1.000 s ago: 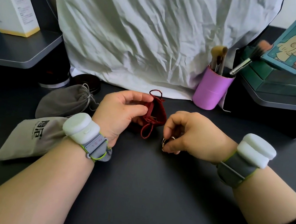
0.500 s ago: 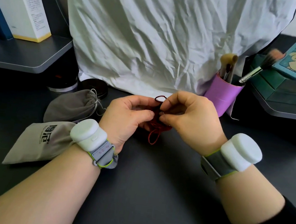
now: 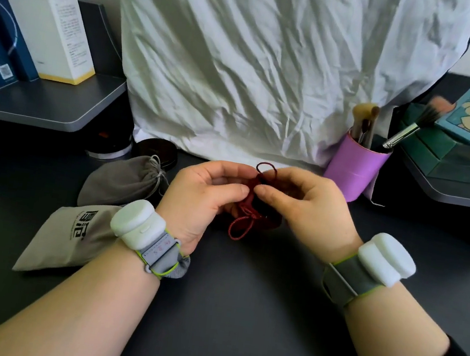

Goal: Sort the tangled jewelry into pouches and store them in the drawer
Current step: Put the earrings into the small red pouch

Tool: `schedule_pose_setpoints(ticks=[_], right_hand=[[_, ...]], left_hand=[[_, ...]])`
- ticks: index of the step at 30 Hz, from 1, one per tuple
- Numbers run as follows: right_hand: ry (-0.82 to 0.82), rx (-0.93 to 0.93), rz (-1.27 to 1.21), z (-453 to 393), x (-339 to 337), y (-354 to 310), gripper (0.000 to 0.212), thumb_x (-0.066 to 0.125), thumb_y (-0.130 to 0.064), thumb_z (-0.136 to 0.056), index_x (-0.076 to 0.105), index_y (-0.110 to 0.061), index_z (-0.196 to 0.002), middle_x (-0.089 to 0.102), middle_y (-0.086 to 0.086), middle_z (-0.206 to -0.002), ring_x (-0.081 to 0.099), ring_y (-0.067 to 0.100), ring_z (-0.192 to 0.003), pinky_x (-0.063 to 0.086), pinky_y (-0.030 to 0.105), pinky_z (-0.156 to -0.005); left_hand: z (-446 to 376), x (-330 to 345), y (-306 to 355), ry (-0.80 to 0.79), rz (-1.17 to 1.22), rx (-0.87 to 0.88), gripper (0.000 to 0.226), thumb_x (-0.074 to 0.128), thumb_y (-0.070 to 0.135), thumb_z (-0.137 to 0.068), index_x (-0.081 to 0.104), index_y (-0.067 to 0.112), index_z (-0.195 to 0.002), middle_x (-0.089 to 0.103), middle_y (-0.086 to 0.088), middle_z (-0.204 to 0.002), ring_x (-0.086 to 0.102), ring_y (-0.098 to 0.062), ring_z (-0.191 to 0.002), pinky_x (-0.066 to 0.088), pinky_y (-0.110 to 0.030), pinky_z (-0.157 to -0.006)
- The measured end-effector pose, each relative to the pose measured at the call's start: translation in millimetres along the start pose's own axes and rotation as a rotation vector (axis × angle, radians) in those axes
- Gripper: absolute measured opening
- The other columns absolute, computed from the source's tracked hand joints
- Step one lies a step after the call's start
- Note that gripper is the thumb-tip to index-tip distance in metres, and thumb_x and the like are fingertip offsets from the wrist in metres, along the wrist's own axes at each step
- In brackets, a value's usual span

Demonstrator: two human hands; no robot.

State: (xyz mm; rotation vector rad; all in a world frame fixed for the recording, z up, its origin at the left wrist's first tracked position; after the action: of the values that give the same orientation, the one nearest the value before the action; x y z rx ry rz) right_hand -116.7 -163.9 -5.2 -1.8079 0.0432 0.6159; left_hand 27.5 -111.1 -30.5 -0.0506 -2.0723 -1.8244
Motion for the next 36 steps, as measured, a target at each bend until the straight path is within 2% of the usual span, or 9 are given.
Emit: schedule_pose_setpoints(ticks=[2, 5, 10, 13, 15, 21, 26, 33, 36], right_hand=[[0.019, 0.042, -0.098, 0.7, 0.7, 2.3, 0.007, 0.073, -0.021, -0.079, 0.074, -0.02, -0.086, 0.073, 0.005, -0.073, 0.065, 0.017, -0.059, 0.053, 0.035, -0.055], [0.091, 0.105, -0.3, 0.7, -3.5, 5.9, 0.007, 0.07, -0.014, -0.082, 0.073, -0.011, -0.076, 0.069, 0.013, -0.064, 0.059, 0.024, -0.05, 0.051, 0.032, -0.044], [0.126, 0.253, -0.642, -1.9, -9.4, 12.3, 0.011, 0.064, -0.01, -0.085, 0.066, 0.0, -0.081, 0.063, 0.015, -0.064, 0.055, 0.02, -0.046, 0.049, 0.025, -0.041], [0.112, 0.306, -0.757, -2.9, -9.0, 16.5, 0.009, 0.061, -0.009, -0.086, 0.065, -0.003, -0.082, 0.065, 0.008, -0.061, 0.058, 0.014, -0.046, 0.05, 0.023, -0.042], [0.085, 0.332, -0.799, -2.7, -5.7, 18.4, 0.009, 0.061, -0.01, -0.086, 0.066, -0.004, -0.083, 0.067, 0.006, -0.062, 0.06, 0.014, -0.048, 0.053, 0.023, -0.046], [0.103, 0.361, -0.843, -3.7, -3.4, 22.2, 0.009, 0.065, -0.015, -0.084, 0.066, -0.006, -0.082, 0.064, 0.006, -0.06, 0.06, 0.015, -0.048, 0.052, 0.023, -0.045], [0.182, 0.321, -0.762, -5.2, -11.8, 25.2, 0.019, 0.065, -0.021, -0.084, 0.068, -0.004, -0.092, 0.059, 0.001, -0.059, 0.054, 0.011, -0.047, 0.044, 0.021, -0.042], [0.211, 0.299, -0.826, -6.3, -12.9, 25.9, 0.015, 0.059, -0.021, -0.089, 0.066, -0.008, -0.087, 0.066, 0.0, -0.068, 0.06, 0.011, -0.057, 0.047, 0.021, -0.046], [0.203, 0.301, -0.876, -7.3, -13.8, 27.3, 0.02, 0.054, -0.023, -0.093, 0.062, -0.008, -0.081, 0.067, 0.001, -0.063, 0.064, 0.011, -0.056, 0.051, 0.022, -0.047]], left_hand=[[0.0, -0.5, 1.0, -0.002, 0.007, 0.022, 0.026, 0.062, -0.009, -0.079, 0.074, 0.013, -0.085, 0.073, -0.01, -0.087, 0.066, -0.021, -0.079, 0.051, -0.029, -0.071], [-0.3, -0.8, 3.3, -0.019, 0.005, 0.076, 0.026, 0.058, -0.008, -0.082, 0.073, 0.012, -0.089, 0.074, -0.009, -0.089, 0.068, -0.018, -0.085, 0.054, -0.025, -0.077], [2.6, 1.6, 5.2, -0.143, -0.056, 0.134, 0.047, 0.056, -0.013, -0.063, 0.074, 0.014, -0.097, 0.073, -0.008, -0.096, 0.065, -0.018, -0.092, 0.052, -0.022, -0.074], [4.3, 6.3, 5.0, -0.194, -0.112, 0.156, 0.046, 0.071, -0.003, -0.063, 0.073, 0.018, -0.104, 0.072, -0.008, -0.101, 0.064, -0.018, -0.094, 0.051, -0.023, -0.078], [4.6, 7.6, 6.3, -0.16, -0.143, 0.193, 0.041, 0.081, 0.012, -0.063, 0.074, 0.02, -0.102, 0.072, -0.006, -0.102, 0.066, -0.016, -0.097, 0.05, -0.024, -0.084], [3.0, 2.7, 12.9, -0.042, -0.17, 0.325, 0.016, 0.074, 0.027, -0.072, 0.078, 0.02, -0.086, 0.072, 0.004, -0.089, 0.064, -0.007, -0.09, 0.047, -0.016, -0.079], [-2.4, -11.8, 12.0, 0.137, -0.065, 0.254, 0.03, 0.077, 0.044, -0.065, 0.078, 0.021, -0.083, 0.075, -0.005, -0.089, 0.063, -0.017, -0.083, 0.047, -0.026, -0.07], [-5.3, -20.8, 13.3, 0.231, -0.079, 0.248, 0.018, 0.066, 0.035, -0.075, 0.078, 0.022, -0.079, 0.075, -0.004, -0.084, 0.064, -0.013, -0.073, 0.048, -0.023, -0.062], [-5.4, -25.0, 13.3, 0.267, -0.078, 0.24, 0.017, 0.066, 0.033, -0.076, 0.078, 0.021, -0.076, 0.074, -0.004, -0.077, 0.064, -0.014, -0.07, 0.049, -0.021, -0.058]])
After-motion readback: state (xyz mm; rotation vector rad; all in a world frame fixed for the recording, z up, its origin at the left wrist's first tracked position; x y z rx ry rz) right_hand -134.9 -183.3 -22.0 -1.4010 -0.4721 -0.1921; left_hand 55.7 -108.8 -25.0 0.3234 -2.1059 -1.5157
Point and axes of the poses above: each hand's wrist, its own z-axis away from the middle knuckle, its own x-axis out of the palm, y = z × x, the point moved 5 cm from there along -z, towards the middle knuckle
